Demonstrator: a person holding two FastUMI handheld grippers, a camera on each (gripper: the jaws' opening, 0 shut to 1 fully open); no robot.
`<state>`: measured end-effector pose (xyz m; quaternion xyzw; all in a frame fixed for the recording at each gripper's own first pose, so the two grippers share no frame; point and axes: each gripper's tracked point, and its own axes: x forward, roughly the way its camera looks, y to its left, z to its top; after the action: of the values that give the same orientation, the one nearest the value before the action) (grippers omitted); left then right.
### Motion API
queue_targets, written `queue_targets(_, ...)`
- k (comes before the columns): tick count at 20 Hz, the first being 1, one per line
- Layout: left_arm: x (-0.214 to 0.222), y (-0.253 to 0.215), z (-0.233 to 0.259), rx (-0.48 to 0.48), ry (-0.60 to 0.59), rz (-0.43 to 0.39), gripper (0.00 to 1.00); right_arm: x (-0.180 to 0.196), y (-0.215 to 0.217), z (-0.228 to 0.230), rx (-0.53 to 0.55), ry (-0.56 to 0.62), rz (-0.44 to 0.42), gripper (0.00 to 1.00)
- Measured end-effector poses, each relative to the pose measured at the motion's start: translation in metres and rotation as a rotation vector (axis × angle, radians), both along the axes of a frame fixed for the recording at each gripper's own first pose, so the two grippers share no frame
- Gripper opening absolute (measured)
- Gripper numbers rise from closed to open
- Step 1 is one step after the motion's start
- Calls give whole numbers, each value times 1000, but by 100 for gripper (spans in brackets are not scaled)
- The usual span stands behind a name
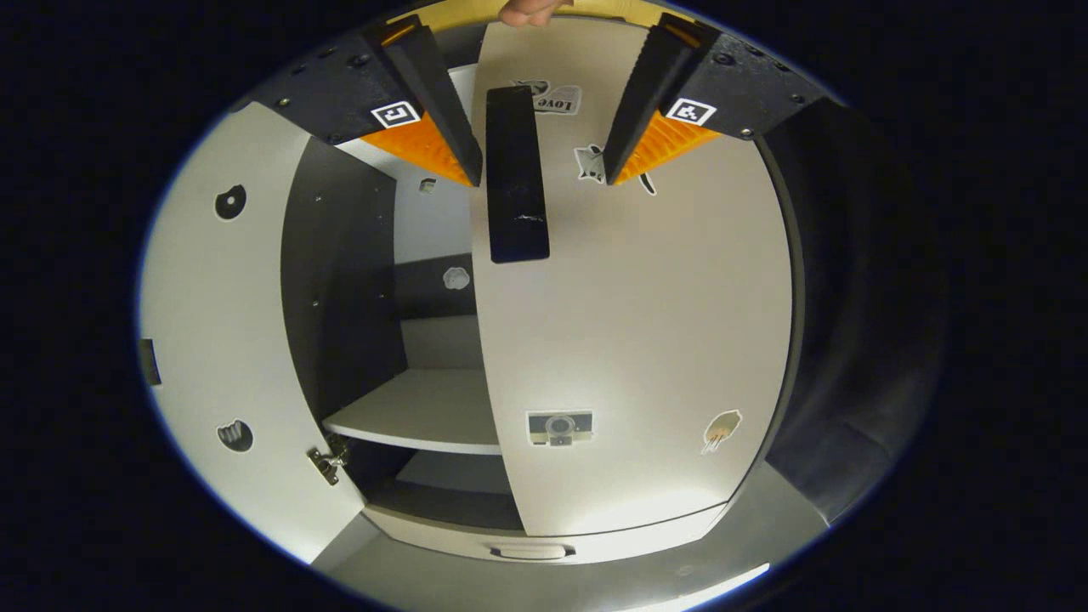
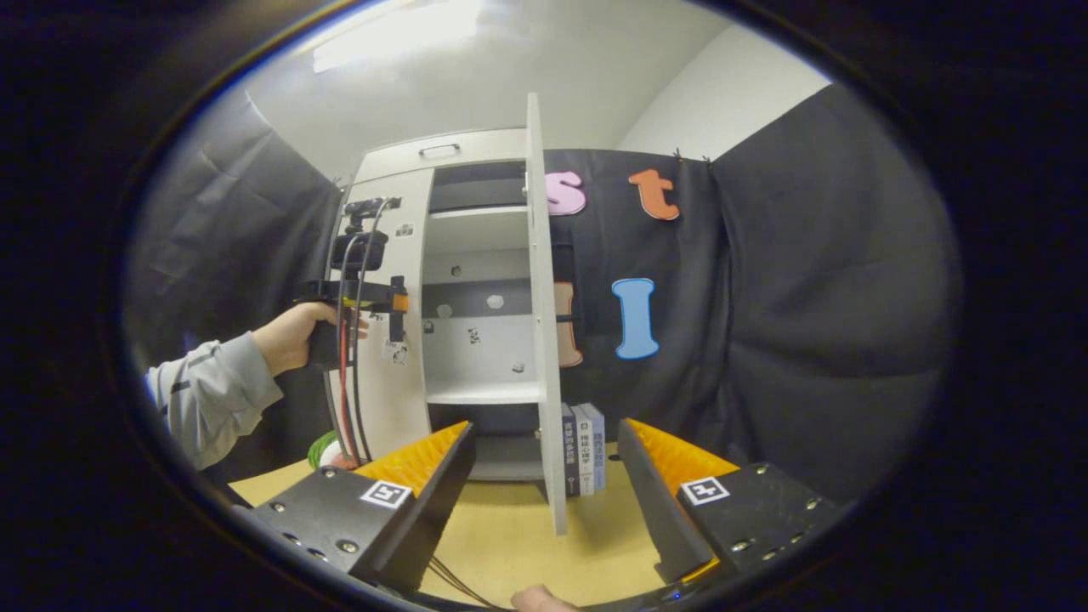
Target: Open the right door of the double-door shoe cabinet with the right hand, and open the left door with the left hand.
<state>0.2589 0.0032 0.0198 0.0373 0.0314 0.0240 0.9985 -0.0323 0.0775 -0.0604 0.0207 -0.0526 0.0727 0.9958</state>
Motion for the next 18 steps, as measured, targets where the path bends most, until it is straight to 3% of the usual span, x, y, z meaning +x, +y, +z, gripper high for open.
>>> queue_targets(3, 6, -4, -13, -53, 45, -21, 78, -19, -11, -6, 42, 8, 6, 99)
queue_targets(6, 8, -6, -11, -45, 41, -4, 63, -30, -29, -2, 51, -11, -28, 98)
queue_targets(10, 14, -13, -14, -6, 69, 15, 57, -31, -37, -15, 36, 17, -41, 100)
queue_targets(11, 10, -16, -13, 11, 78, 19, 45, -30, -38, -19, 25, 25, -43, 100)
queue_targets(13, 13, -14, -13, -10, 83, 31, 33, -31, -37, -25, 2, 38, -44, 100)
queue_targets(18, 11, -13, -16, -41, 100, 39, 26, -32, -32, -27, -10, 51, -29, 100)
